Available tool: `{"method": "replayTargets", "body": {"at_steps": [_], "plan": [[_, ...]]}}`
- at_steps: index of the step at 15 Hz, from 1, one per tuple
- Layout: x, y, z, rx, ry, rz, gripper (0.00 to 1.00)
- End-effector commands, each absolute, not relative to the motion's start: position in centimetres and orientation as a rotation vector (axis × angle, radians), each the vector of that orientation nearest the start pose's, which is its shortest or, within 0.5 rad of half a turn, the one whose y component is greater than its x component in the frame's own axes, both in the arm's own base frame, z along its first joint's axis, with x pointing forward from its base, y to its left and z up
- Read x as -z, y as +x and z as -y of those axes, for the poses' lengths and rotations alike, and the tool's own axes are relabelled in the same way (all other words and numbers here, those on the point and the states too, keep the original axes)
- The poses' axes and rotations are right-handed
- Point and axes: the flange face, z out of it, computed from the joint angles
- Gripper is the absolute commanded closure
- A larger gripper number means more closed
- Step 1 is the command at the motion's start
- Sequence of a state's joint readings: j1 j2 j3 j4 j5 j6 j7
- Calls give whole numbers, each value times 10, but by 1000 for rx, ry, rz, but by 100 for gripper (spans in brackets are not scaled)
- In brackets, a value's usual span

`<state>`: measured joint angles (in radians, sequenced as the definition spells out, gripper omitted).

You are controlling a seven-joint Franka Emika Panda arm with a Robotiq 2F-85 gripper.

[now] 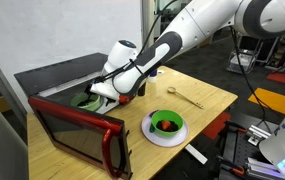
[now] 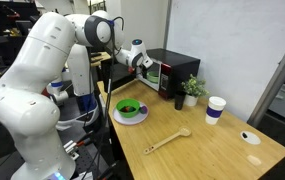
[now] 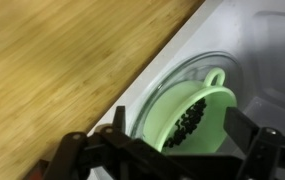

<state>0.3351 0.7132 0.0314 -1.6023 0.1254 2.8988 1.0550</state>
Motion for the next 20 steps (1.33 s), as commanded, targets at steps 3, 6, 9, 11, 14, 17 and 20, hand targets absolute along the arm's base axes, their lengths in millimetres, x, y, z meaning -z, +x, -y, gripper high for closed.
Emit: {"method": "replayTargets", "body": {"at_steps": [3,6,9,11,14,17,20], "plan": [[-277,694,-253,527,-2433,-1049,0],[-277,695,-251,526,-2426,-1053,0],[-275,697,-248,519,-2407,-1083,0],[-273,698,-245,518,-2391,-1108,0],[-273,702,-236,513,-2354,-1146,0],[-272,707,-231,511,-2333,-1178,0],[-269,713,-230,509,-2326,-1198,0]]}}
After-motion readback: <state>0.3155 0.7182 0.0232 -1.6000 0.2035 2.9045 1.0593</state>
